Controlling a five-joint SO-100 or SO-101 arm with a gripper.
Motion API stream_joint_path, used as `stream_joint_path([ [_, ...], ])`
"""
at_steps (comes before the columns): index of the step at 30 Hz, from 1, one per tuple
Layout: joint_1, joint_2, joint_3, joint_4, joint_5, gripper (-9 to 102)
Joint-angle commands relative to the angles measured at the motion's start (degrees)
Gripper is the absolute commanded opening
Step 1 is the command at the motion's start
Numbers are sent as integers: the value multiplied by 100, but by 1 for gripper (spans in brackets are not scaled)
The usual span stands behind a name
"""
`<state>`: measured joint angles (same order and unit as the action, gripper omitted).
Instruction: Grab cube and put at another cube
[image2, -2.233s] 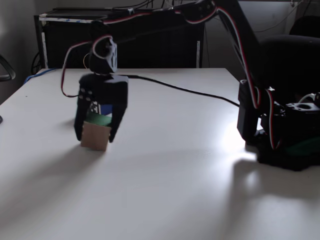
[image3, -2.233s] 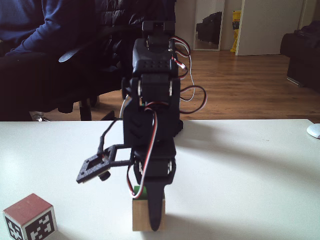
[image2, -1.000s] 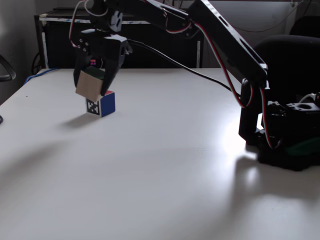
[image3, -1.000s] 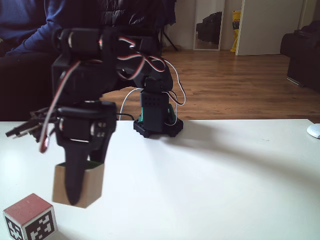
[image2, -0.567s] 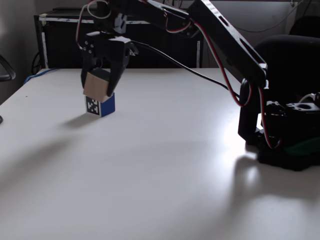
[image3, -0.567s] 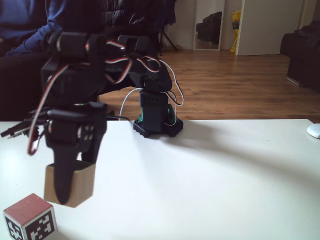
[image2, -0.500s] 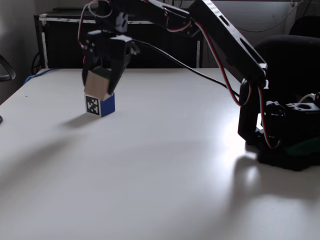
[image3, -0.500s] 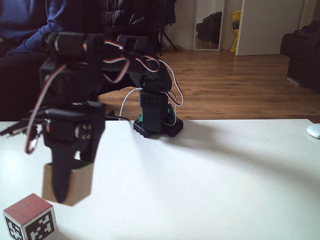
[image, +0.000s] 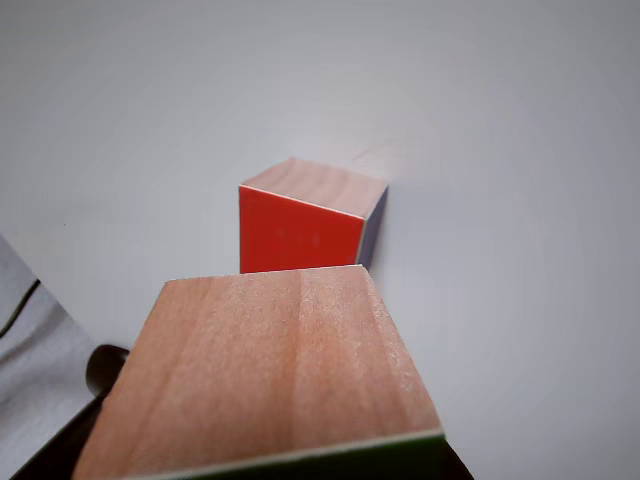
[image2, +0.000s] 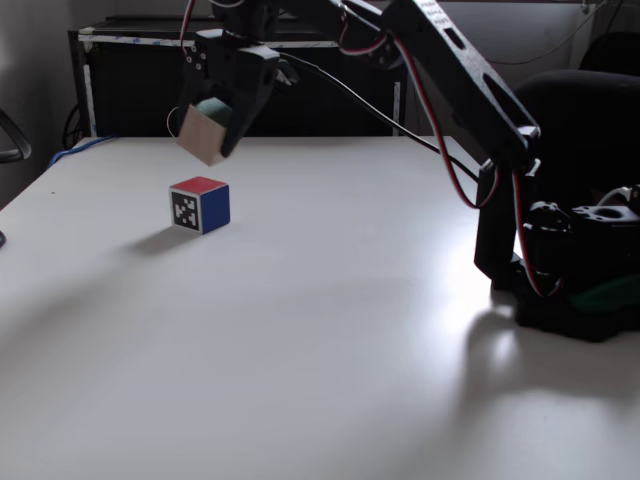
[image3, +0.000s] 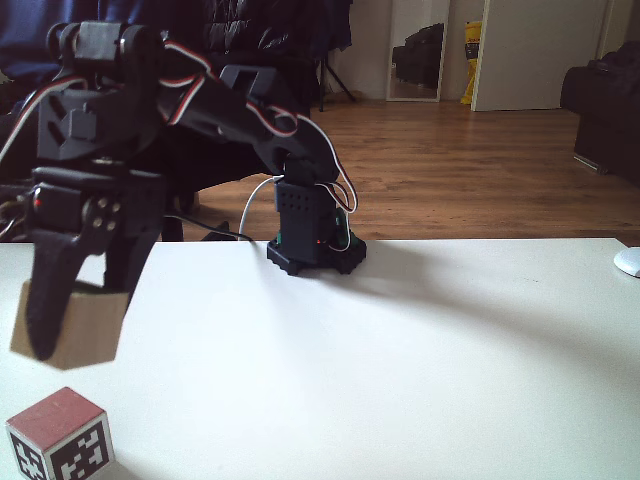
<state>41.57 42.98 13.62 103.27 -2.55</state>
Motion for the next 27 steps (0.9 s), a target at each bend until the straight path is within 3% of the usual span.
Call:
stream_joint_path([
  [1, 9, 53, -378, 26, 26, 12],
  [27, -316, -668, -853, 26, 237, 12],
])
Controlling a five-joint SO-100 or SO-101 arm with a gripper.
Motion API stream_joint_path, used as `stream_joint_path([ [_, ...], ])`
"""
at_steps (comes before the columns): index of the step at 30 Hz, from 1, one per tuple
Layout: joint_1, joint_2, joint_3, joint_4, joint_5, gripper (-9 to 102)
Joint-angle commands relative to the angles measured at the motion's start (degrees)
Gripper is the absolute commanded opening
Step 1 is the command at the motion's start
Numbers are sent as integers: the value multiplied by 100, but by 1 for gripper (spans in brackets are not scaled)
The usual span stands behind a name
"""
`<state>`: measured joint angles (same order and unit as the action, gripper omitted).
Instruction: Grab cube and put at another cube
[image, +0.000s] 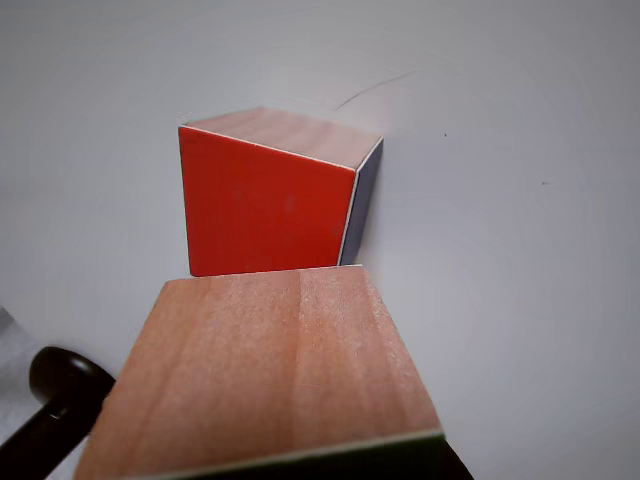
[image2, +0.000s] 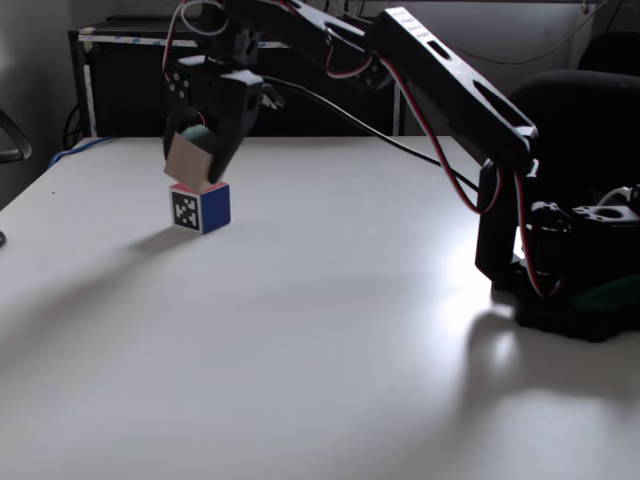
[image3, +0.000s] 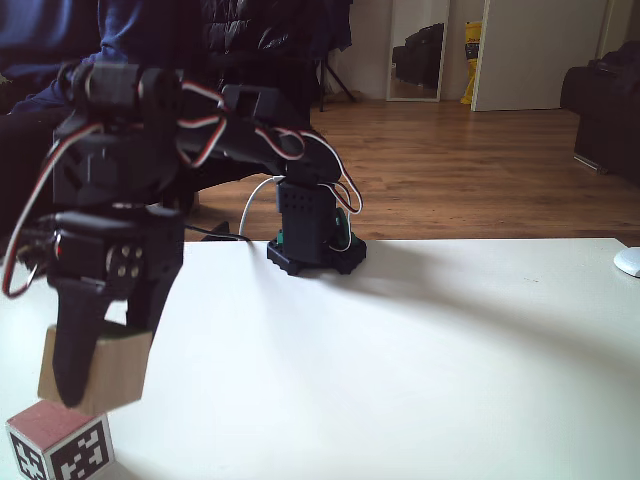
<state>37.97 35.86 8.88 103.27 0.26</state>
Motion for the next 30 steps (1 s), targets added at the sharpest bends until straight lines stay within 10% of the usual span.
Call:
stream_joint_path([
  [1, 62, 18, -431, 26, -53, 13],
  [30, 396, -475, -967, 26, -114, 16],
])
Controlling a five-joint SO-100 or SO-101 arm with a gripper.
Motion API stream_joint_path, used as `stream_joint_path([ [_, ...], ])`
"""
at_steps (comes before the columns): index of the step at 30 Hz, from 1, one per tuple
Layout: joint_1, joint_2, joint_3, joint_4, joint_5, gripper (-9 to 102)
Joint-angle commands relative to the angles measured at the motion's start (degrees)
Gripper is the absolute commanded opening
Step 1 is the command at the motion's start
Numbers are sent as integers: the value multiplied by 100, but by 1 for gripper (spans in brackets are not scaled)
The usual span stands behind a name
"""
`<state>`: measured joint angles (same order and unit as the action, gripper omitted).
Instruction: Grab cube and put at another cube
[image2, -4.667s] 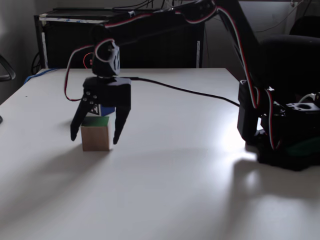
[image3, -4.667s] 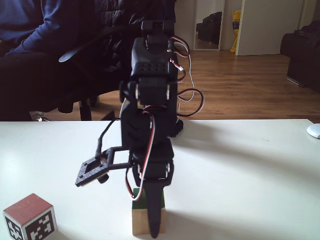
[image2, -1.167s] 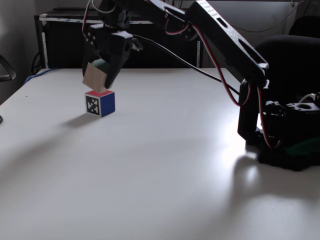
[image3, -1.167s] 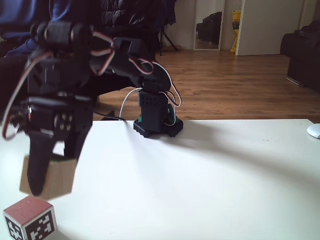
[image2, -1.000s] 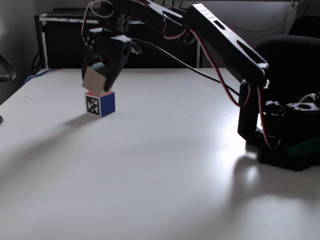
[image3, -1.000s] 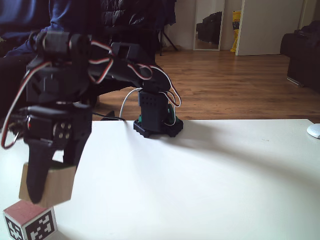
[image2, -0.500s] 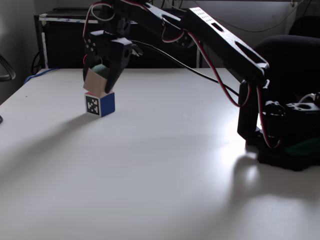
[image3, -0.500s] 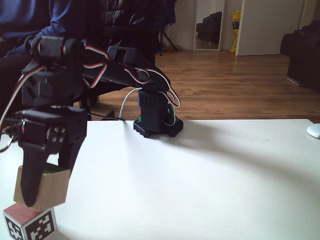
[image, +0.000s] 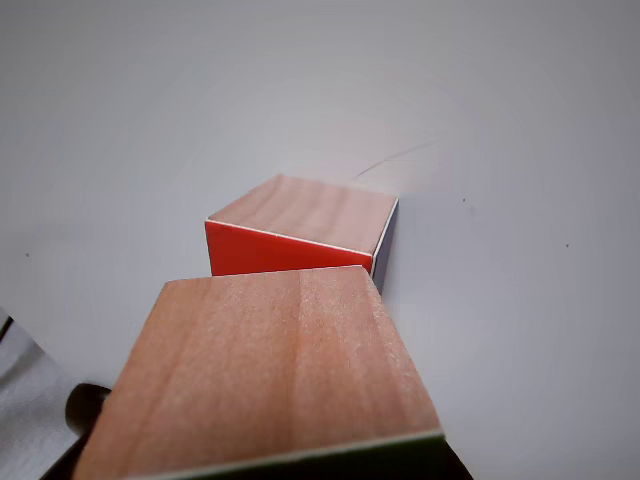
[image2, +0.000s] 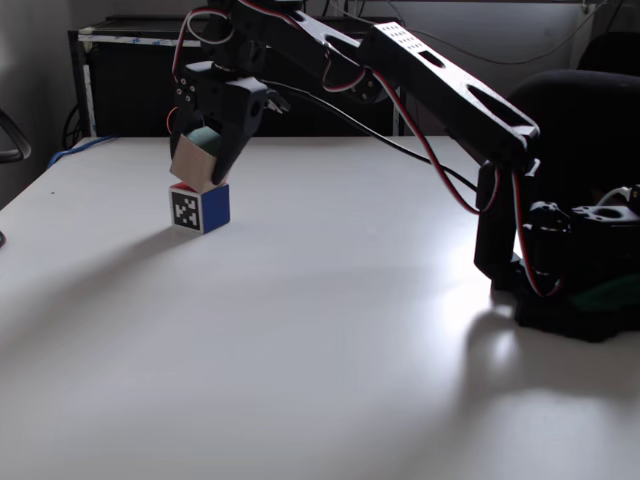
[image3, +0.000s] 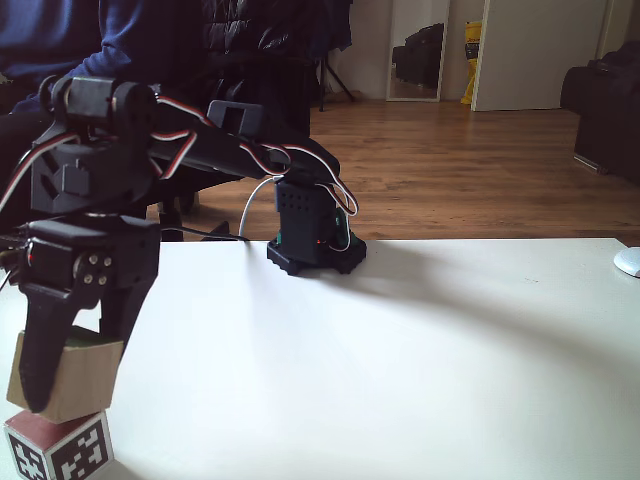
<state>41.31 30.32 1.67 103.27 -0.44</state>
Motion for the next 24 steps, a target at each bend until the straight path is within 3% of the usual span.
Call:
stream_joint_path([
  [1, 62, 79, -246, 26, -44, 17],
  [24, 88, 264, -237, 26, 35, 48],
])
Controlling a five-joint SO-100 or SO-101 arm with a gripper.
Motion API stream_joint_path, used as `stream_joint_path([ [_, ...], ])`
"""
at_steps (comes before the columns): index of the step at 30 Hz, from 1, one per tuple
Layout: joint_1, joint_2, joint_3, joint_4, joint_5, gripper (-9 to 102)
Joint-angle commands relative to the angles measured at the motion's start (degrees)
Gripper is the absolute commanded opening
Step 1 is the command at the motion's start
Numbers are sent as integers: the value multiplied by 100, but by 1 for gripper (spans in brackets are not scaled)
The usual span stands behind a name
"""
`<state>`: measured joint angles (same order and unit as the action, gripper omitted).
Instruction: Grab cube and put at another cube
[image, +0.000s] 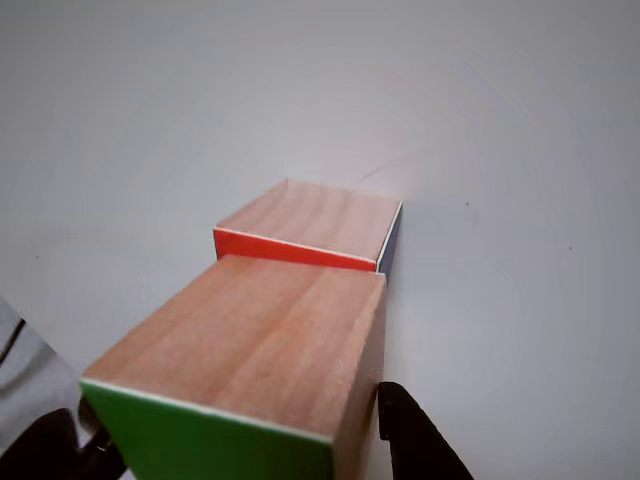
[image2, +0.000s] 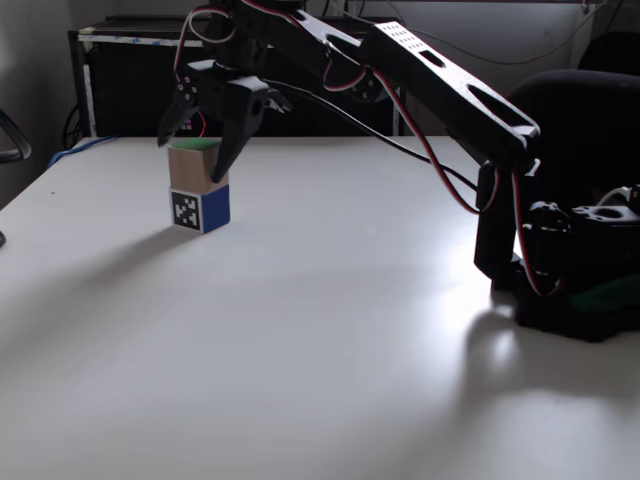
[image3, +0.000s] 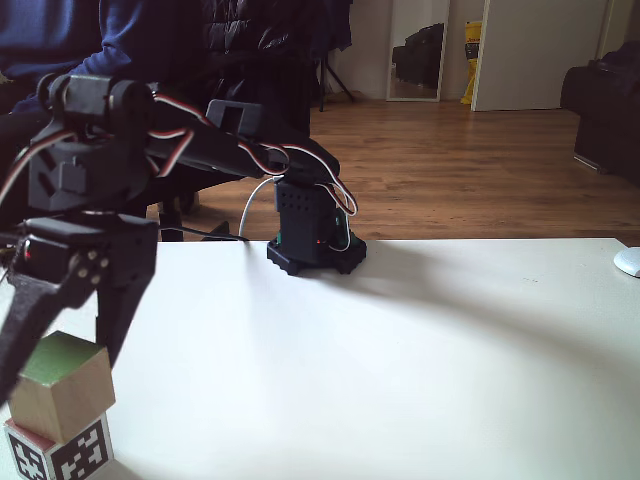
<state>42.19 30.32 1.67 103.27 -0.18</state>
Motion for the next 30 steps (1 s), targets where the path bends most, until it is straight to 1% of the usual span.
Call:
stream_joint_path([
  [1, -9, 360, -158, 26, 9, 48],
  [4, -62, 835, 255, 26, 35, 49],
  [6, -141, 1354, 817, 26, 97, 49],
  [9, -396, 2470, 2241, 26, 167, 50],
  [14, -1002, 4711, 5168, -26, 272, 50],
  [16, -1239, 5818, 6715, -527, 272, 50],
  [19, -1644, 7972, 9589, -2013, 158, 50],
  [21, -1978, 9026, 11048, -2575, 132, 50],
  [25, -2514, 9782, 12788, -3507, 281, 45],
  [30, -2654, 10099, 13860, -4342, 316, 37],
])
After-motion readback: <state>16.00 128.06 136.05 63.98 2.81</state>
